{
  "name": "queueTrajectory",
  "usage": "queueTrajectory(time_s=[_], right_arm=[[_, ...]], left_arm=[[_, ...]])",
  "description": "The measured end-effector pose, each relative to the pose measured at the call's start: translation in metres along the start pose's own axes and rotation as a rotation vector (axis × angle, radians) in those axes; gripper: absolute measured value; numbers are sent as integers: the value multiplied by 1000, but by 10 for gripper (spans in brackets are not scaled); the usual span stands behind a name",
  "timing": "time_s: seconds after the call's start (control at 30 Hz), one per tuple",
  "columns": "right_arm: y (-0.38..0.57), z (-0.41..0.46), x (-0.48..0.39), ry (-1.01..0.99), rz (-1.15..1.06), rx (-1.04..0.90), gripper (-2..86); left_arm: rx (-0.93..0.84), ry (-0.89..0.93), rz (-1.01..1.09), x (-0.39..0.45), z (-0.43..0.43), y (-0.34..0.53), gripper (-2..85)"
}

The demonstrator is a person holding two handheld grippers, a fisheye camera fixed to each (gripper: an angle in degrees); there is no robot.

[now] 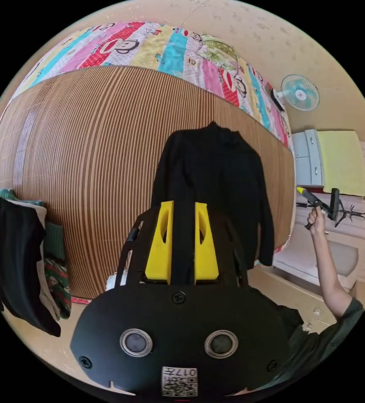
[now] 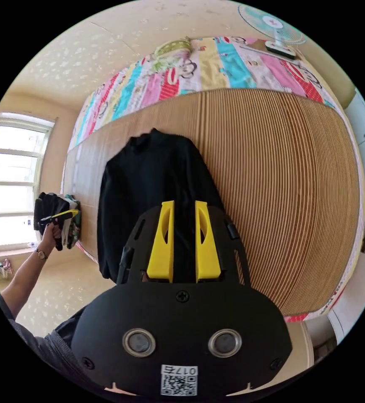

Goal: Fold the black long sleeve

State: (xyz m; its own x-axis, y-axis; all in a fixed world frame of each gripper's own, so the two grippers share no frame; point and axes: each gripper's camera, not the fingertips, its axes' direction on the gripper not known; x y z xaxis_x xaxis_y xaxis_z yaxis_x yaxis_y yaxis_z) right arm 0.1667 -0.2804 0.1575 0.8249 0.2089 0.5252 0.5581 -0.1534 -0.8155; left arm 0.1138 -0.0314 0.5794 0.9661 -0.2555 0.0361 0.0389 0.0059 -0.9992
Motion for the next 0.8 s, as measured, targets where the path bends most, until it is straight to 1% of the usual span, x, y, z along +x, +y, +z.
queueTrajectory(time_s=[0.07, 0.1, 0.17, 0.23, 0.3, 0.37, 0.4, 0.43, 0.47, 0.5, 0.53, 0.57, 0.6, 0.63, 0.67, 0.7, 0.73, 0.77, 0.8], right_arm=[[14, 22, 20, 42, 59, -111, 127], [24, 32, 30, 96, 97, -168, 133], [37, 40, 41, 180, 149, -222, 134], [41, 46, 50, 221, 186, -294, 119], [31, 47, 57, 250, 172, -386, 53], [12, 40, 61, 232, 103, -446, 40], [-4, 31, 66, 223, 70, -473, 35], [-12, 26, 69, 224, 57, -487, 33], [-30, 13, 78, 249, 43, -500, 31], [-48, -7, 89, 295, 46, -476, 31], [-57, -19, 96, 317, 59, -457, 31], [-76, -47, 112, 356, 115, -396, 33], [-93, -81, 130, 379, 208, -302, 35], [-100, -99, 139, 378, 262, -249, 39], [-109, -133, 154, 353, 364, -137, 45], [-113, -162, 163, 310, 440, -22, 56], [-114, -174, 164, 289, 462, 29, 61], [-115, -189, 162, 247, 467, 103, 68], [-117, -192, 154, 205, 438, 122, 73]], left_arm=[[-30, -62, -52, -9, 30, 33, 117], [-33, -57, -105, -18, 46, 53, 128], [-51, -24, -174, -28, 69, 81, 134], [-117, -28, -215, -29, 101, 108, 129], [-147, -56, -163, -20, 117, 119, 113], [-172, -133, -49, -8, 117, 122, 84], [-242, -155, 57, -3, 119, 120, 61], [-296, -130, 120, -8, 115, 118, 38], [-312, -115, 135, -14, 110, 117, 35], [-317, -95, 127, -31, 92, 113, 30], [-277, -117, 70, -55, 66, 110, 29], [-244, -139, 29, -68, 50, 109, 29], [-156, -175, -70, -98, 14, 109, 32], [-60, -187, -178, -127, -22, 113, 39], [-13, -186, -232, -142, -40, 117, 43], [79, -192, -340, -166, -72, 128, 51], [178, -215, -450, -184, -100, 145, 56], [227, -224, -497, -190, -111, 154, 58], [308, -217, -545, -195, -124, 172, 62]])
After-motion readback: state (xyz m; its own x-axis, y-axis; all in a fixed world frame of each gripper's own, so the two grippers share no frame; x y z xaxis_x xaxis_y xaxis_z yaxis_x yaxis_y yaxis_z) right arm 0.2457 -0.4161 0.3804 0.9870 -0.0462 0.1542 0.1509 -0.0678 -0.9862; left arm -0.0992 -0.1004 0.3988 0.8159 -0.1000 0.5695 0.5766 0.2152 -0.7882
